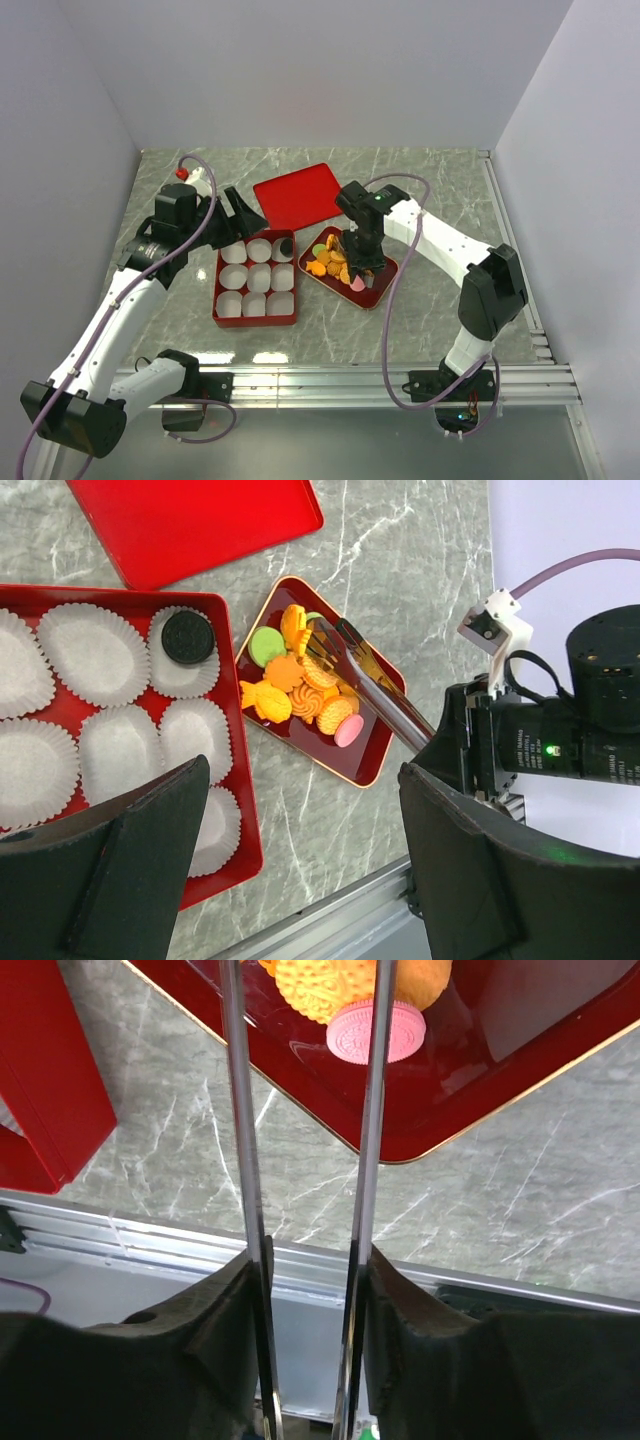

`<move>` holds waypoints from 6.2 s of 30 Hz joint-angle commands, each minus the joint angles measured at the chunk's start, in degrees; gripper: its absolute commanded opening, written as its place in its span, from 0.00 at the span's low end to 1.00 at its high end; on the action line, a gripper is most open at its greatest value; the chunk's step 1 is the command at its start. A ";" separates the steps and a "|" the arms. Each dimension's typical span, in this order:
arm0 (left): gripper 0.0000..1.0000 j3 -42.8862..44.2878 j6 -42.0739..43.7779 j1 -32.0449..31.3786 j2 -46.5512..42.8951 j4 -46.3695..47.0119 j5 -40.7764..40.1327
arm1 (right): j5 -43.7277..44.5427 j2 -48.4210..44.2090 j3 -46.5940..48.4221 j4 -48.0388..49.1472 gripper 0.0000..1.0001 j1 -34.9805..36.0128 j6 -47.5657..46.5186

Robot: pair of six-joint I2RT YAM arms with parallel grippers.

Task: Pack the cookies

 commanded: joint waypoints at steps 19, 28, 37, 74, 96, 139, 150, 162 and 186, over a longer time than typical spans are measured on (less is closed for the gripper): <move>0.87 3.91 2.07 -0.06 -2.99 1.64 -9.76 | -3.88 3.18 27.99 -8.76 0.34 2.11 -1.55; 0.99 -3.71 1.27 -0.06 -16.87 8.23 -29.19 | -5.73 12.24 40.84 -11.14 0.34 10.64 -3.04; 0.99 -5.06 2.33 -0.06 -21.46 6.75 -26.75 | -6.35 17.33 39.79 -9.64 0.35 14.69 -3.74; 0.99 -3.03 3.56 -0.06 -17.94 3.58 -17.86 | -3.28 21.31 46.73 -9.11 0.54 14.08 0.12; 0.99 -2.59 4.88 0.03 -12.93 4.02 -11.18 | -3.01 -0.77 11.84 -3.67 0.53 2.56 1.17; 0.99 -3.12 6.02 0.03 -12.41 3.76 -13.38 | -7.40 4.86 6.83 -0.32 0.22 -1.04 1.62; 0.99 -2.07 5.49 -0.06 -11.79 3.93 -13.73 | -3.80 7.22 25.77 -8.48 0.14 -0.69 -0.14; 0.99 -1.63 4.35 -0.06 -13.54 4.02 -15.14 | -19.78 13.64 39.35 -2.62 0.12 9.59 -2.25; 0.99 -1.63 2.77 -0.06 -16.01 1.65 -16.63 | -21.02 28.85 47.78 1.70 0.12 12.32 0.39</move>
